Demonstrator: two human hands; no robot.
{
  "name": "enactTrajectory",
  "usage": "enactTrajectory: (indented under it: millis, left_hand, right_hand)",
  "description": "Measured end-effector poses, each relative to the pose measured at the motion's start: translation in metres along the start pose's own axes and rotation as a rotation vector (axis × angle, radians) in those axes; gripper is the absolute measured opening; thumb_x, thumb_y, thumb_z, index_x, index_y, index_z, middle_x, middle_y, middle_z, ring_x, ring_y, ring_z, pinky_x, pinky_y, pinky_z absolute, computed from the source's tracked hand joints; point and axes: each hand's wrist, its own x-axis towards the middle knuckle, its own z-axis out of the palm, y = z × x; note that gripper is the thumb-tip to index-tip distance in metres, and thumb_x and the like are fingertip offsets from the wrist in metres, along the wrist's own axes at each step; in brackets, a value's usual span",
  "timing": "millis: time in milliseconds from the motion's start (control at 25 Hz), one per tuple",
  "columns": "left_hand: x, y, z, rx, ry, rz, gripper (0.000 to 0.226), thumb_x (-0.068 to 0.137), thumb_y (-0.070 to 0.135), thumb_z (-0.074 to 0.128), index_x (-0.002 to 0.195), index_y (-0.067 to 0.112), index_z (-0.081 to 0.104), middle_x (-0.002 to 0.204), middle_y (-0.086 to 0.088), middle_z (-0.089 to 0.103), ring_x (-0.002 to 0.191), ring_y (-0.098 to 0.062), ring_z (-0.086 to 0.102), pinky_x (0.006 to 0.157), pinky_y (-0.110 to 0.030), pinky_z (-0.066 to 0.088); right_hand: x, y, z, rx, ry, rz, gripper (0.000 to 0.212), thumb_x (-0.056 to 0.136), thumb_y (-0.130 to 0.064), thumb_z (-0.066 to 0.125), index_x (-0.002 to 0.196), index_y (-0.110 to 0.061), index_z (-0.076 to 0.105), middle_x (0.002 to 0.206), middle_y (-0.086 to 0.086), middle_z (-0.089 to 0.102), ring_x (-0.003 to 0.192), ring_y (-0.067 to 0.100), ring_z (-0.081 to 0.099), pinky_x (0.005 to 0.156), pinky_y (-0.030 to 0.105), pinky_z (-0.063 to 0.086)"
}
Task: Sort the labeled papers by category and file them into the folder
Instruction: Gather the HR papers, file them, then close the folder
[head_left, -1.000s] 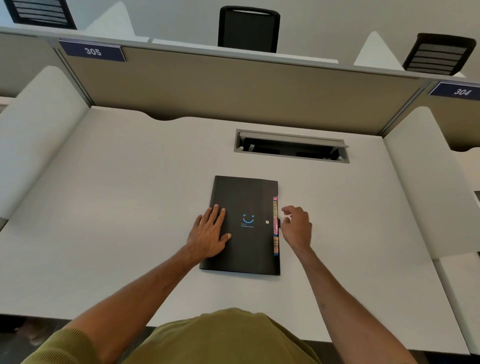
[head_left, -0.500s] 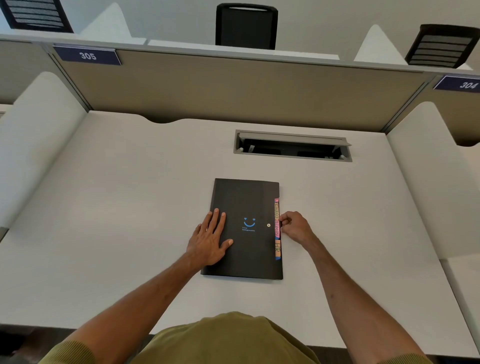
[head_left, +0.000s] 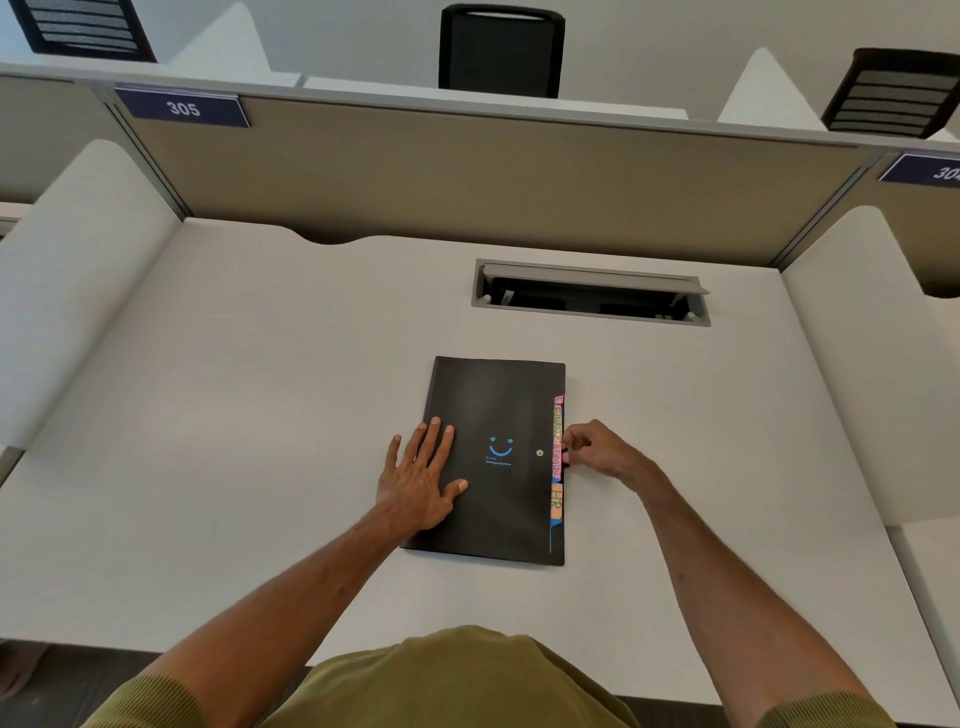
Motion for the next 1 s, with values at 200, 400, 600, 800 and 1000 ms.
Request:
enactTrajectory:
  millis: [200, 400, 600, 800, 1000]
  left_hand:
    - [0.000, -0.001, 0.001, -0.010, 0.017, 0.003, 0.088, 0.102, 0.075, 0.014, 0.166, 0.029, -0.025, 0.175, -0.001, -0.028, 0.163, -0.023, -0.020, 0.132, -0.054, -0.006]
    - [0.000, -0.002, 0.001, -0.019, 0.019, 0.007, 0.088, 0.102, 0.076, 0.015, 0.166, 0.029, -0.025, 0.175, 0.000, -0.028, 0.163, -0.022, -0.020, 0.132, -0.054, -0.005]
    - [0.000, -0.002, 0.002, -0.029, 0.019, 0.004, 0.088, 0.102, 0.076, 0.015, 0.165, 0.029, -0.025, 0.175, 0.000, -0.028, 0.163, -0.022, -0.021, 0.132, -0.054, -0.005]
    - [0.001, 0.000, 0.004, -0.043, 0.025, 0.019, 0.088, 0.103, 0.074, 0.016, 0.166, 0.026, -0.024, 0.175, -0.003, -0.027, 0.163, -0.025, -0.020, 0.132, -0.053, -0.007]
    - [-0.001, 0.010, 0.003, -0.114, 0.099, 0.066, 0.089, 0.105, 0.064, 0.027, 0.169, 0.018, -0.013, 0.177, -0.009, -0.017, 0.164, -0.029, -0.015, 0.133, -0.050, -0.008]
  right_hand:
    - [-0.016, 0.000, -0.011, 0.009, 0.020, -0.043, 0.018, 0.098, 0.010, 0.054, 0.094, -0.005, 0.065, 0.101, 0.009, 0.068, 0.093, 0.015, 0.062, 0.080, 0.021, 0.052]
    - [-0.010, 0.004, -0.005, 0.000, 0.057, -0.100, 0.033, 0.096, 0.012, 0.047, 0.079, -0.014, 0.060, 0.107, 0.008, 0.069, 0.106, 0.032, 0.066, 0.094, 0.042, 0.057]
    - [-0.016, 0.015, -0.016, 0.033, 0.120, -0.062, 0.041, 0.087, 0.024, 0.046, 0.081, -0.010, 0.067, 0.095, 0.007, 0.069, 0.097, 0.027, 0.064, 0.081, 0.025, 0.054]
    - [-0.031, 0.016, -0.018, 0.217, 0.124, -0.057, 0.033, 0.093, 0.012, 0.061, 0.115, -0.011, 0.069, 0.104, 0.008, 0.077, 0.095, 0.020, 0.073, 0.079, 0.021, 0.053]
    - [-0.034, 0.011, 0.014, 0.109, 0.407, -0.143, 0.024, 0.092, -0.001, 0.071, 0.105, -0.022, 0.072, 0.101, -0.008, 0.075, 0.090, 0.008, 0.070, 0.082, 0.024, 0.057]
